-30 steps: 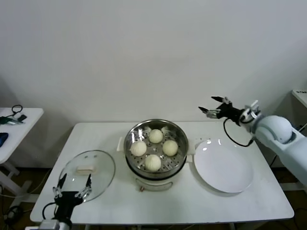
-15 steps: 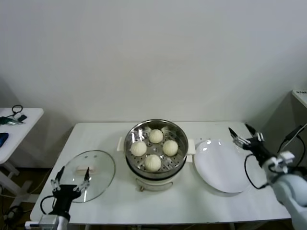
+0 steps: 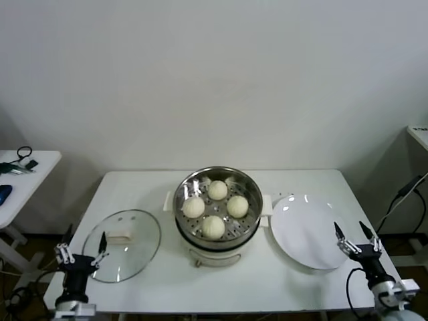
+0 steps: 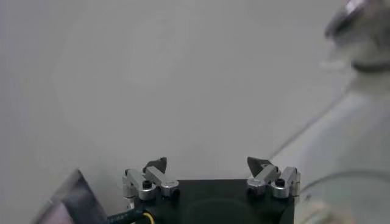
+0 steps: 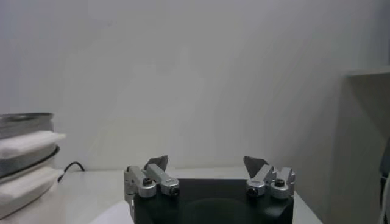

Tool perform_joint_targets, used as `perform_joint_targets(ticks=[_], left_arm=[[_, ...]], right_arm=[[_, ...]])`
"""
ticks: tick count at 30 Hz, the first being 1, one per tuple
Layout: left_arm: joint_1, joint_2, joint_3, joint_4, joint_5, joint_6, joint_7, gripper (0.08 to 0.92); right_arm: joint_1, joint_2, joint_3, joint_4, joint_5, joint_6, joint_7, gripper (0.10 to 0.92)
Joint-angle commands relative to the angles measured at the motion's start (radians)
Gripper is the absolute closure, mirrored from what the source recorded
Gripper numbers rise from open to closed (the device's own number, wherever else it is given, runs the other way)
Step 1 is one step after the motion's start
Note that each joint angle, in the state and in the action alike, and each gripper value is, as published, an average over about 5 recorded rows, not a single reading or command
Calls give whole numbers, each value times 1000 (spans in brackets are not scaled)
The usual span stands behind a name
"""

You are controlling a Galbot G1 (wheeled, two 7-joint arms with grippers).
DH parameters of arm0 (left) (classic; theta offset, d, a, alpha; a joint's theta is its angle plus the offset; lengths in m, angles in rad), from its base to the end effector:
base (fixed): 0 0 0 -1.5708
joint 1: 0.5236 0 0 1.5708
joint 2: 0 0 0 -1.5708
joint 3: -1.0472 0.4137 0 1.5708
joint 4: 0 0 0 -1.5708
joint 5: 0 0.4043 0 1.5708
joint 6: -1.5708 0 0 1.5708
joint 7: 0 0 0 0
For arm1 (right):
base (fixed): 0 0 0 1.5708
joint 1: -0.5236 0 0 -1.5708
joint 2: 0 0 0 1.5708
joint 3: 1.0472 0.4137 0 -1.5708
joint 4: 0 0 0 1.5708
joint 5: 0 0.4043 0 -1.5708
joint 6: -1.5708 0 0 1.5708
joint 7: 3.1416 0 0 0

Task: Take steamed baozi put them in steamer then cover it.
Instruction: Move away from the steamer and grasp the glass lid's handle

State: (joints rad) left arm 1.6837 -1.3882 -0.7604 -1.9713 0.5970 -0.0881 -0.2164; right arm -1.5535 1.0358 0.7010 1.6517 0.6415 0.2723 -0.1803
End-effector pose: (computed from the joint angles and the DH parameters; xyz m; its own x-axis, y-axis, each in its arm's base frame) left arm 0.1508 0.1324 -0.4049 -0.9768 -0.2120 -0.0297 -0.1569 0.6148 0.7729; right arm 0.2055 -0.2554 -0.4473 -0.9969 -0.0494 0.0615 -0.0457 0.9972 0.0598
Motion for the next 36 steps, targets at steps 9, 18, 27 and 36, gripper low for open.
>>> perform_joint_targets(ticks=[9,18,27,36], left_arm=[[-54,21,22,273,674,6,-264,177],[-122,24,47,389,753,-18,-300,177],[-200,42,68,511,753,-27,-297,177],[-282,49,67,533,732,-23,-266,177]], right_arm=[[-39,108,-9,-25,-72,93,-8,203],[-37,115,-2,-24,-73,96,-6,203],[-43,130,2,-27,-78,103,-5,203],[-49,142,7,-19,-79,105,-5,203]])
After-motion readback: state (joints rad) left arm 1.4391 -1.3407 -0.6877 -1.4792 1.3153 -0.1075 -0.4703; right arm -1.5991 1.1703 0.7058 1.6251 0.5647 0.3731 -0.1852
